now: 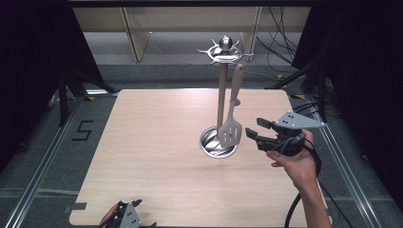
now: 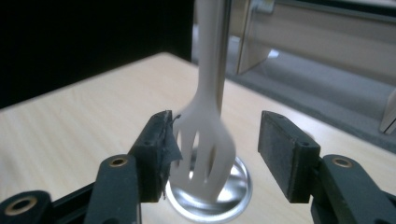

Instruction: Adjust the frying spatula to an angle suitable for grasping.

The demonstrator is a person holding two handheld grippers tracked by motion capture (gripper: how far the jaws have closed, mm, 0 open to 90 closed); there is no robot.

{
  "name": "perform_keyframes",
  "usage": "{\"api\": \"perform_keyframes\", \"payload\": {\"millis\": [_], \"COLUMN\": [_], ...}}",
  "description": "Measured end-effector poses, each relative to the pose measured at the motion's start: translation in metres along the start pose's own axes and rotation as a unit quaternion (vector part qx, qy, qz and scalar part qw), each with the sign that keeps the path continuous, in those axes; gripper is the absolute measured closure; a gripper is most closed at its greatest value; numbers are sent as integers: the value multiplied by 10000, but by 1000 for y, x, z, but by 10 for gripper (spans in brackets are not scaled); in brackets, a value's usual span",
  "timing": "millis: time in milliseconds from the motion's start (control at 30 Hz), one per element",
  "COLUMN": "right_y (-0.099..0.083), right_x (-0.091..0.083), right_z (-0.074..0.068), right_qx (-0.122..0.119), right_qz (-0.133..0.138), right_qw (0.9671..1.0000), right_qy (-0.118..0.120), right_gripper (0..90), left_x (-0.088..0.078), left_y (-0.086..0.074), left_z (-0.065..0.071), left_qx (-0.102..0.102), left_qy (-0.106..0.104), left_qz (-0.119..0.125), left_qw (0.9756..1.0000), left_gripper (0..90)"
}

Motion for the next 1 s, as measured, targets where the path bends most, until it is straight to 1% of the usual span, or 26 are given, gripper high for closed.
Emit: {"api": "perform_keyframes", "payload": {"millis": [67, 133, 167, 233, 267, 300, 367, 400, 433, 467, 500, 533, 567, 600, 633, 667, 700, 733, 767, 800, 833, 867, 900, 933, 967, 1000], "right_y": [-5, -9, -12, -16, -17, -18, -19, -22, -22, -24, -26, -28, -31, -33, -34, -34, -37, -40, -42, -45, -49, -51, -53, -57, -59, -62], "right_x": [-1, -1, -1, 0, 0, 0, -1, -2, -2, -2, -2, -2, -2, -3, -3, -1, -3, -2, -2, -2, -1, -1, 0, -1, 0, 0], "right_z": [1, 3, 2, 3, 4, 4, 4, 3, 3, 2, 2, 2, 2, 2, 3, 5, 3, 3, 3, 1, -1, -1, -2, -3, -3, -5], "right_qx": [77, 32, 95, 100, 71, 55, 109, 101, 94, 129, 125, 106, 102, 92, 127, 70, 159, 163, 89, 102, 166, 181, 172, 195, 201, 226], "right_qz": [-21, -38, -125, -158, -145, -139, -95, -155, -112, -123, -168, -179, -217, -279, -287, -188, -301, -298, -318, -367, -388, -408, -429, -519, -488, -574], "right_qw": [10000, 10000, 9999, 9998, 9999, 9999, 9999, 9998, 9999, 9998, 9998, 9998, 9997, 9996, 9995, 9998, 9994, 9994, 9995, 9993, 9991, 9990, 9989, 9984, 9986, 9980], "right_qy": [-29, -46, -30, -36, -25, -27, -91, -17, -39, -8, 1, -3, 10, 31, -17, -73, 6, -23, -5, 41, 39, 49, 117, 119, 80, 139], "right_gripper": [458, 456, 453, 448, 444, 440, 434, 433, 431, 429, 427, 426, 426, 424, 423, 423, 422, 419, 418, 417, 414, 411, 407, 405, 402, 399], "left_x": [0, 0, 0, 0, 1, -1, 0, 0, 0, 0, 0, 1, 0, 0, 0, 0, 0, -1, 0, 0, -1, 0, 0, 0, 1, 0], "left_y": [0, 0, 0, 0, 0, -2, -1, -1, 0, 1, 2, 2, 0, 0, 0, 0, 3, 0, 1, 1, 1, 3, 2, 3, 3, 3], "left_z": [1, 0, 0, -1, -1, 1, 0, 1, 1, 1, -1, 0, 2, 2, 2, 1, -1, 0, -1, 1, 0, -1, -2, -2, -2, -2], "left_qx": [-23, 2, -13, -17, -84, -173, -174, -168, -200, -172, -36, -37, -138, -143, -133, -139, -5, -112, -140, -173, -143, -29, -31, -21, -28, -42], "left_qy": [2, 9, -13, 42, 51, 4, 14, 11, -12, 12, 10, 3, -10, -9, -9, -4, 4, 39, 58, 27, 14, 22, 28, 24, 13, 31], "left_qz": [15, -2, -14, -12, 14, -60, -41, -34, -30, -23, 7, -2, -72, -66, -74, -73, 3, -68, -47, -23, -51, 9, 1, 1, 7, 10], "left_qw": [10000, 10000, 10000, 10000, 10000, 9998, 9998, 9999, 9998, 9998, 10000, 10000, 9999, 9999, 9999, 9999, 10000, 9999, 9999, 9998, 9999, 10000, 10000, 10000, 10000, 10000], "left_gripper": [184, 185, 184, 184, 184, 184, 185, 184, 184, 184, 184, 184, 184, 184, 184, 184, 184, 184, 184, 184, 184, 184, 184, 184, 185, 184]}}
Point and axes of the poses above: each handheld gripper's, and its own axes: x roughly forward along the jaws, y roughly out of its top, z roughly to its right, the point moved 10 cm from there along x, roughly forward along the jaws, and after that the axes turned 7 degrees about -x, right-handed, at the moved point
